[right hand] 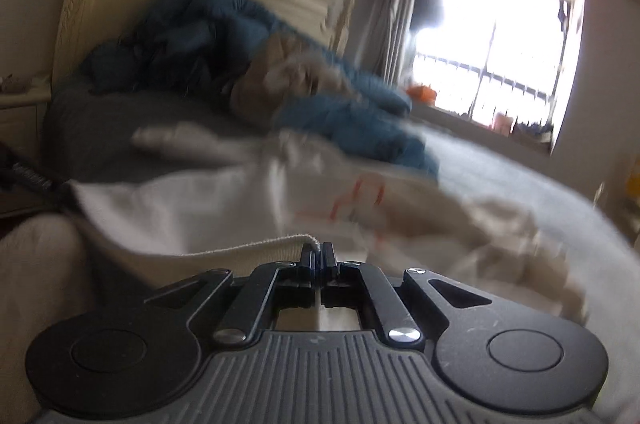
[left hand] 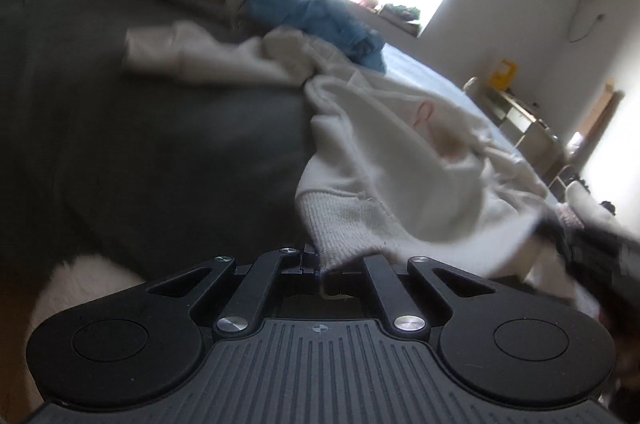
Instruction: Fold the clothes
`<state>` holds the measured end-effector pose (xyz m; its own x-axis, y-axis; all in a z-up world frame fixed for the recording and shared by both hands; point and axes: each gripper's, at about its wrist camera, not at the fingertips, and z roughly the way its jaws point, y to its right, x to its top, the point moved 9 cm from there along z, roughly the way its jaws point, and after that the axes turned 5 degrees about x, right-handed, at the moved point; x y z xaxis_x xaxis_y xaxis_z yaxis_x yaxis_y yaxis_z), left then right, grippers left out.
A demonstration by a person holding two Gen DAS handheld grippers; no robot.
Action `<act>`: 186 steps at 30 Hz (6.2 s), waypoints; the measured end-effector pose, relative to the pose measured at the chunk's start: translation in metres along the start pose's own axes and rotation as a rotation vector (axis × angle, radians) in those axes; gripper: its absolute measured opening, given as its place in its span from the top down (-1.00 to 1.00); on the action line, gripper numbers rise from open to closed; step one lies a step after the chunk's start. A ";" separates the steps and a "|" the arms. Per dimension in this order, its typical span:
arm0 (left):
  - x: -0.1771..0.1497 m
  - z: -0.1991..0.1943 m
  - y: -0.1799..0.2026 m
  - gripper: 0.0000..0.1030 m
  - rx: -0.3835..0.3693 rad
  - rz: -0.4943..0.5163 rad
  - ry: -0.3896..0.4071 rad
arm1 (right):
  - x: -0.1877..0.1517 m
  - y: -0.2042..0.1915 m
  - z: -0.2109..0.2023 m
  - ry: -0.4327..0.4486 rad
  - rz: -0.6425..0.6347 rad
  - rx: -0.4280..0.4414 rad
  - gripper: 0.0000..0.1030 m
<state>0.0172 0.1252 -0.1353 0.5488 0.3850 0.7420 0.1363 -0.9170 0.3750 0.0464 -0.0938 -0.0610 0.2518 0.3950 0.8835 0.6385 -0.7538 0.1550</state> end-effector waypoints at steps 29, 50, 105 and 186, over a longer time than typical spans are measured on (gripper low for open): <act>0.012 0.026 -0.011 0.99 0.078 -0.018 0.005 | -0.118 0.103 -0.074 -0.172 -0.128 -0.612 0.13; 0.029 0.023 -0.008 1.00 0.096 -0.027 0.104 | -0.098 0.165 -0.071 0.015 0.303 -0.552 0.47; 0.017 0.034 -0.065 0.99 -0.162 -0.200 0.162 | 0.034 0.274 0.104 -0.214 0.550 -0.132 -0.30; 0.039 0.054 -0.076 0.92 -0.158 -0.327 0.220 | 0.025 0.388 0.087 -0.208 0.090 -0.472 0.67</act>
<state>0.0732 0.2041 -0.1645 0.3061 0.6817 0.6645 0.1359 -0.7222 0.6782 0.3639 -0.3311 -0.0175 0.4601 0.3778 0.8035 0.2224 -0.9252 0.3076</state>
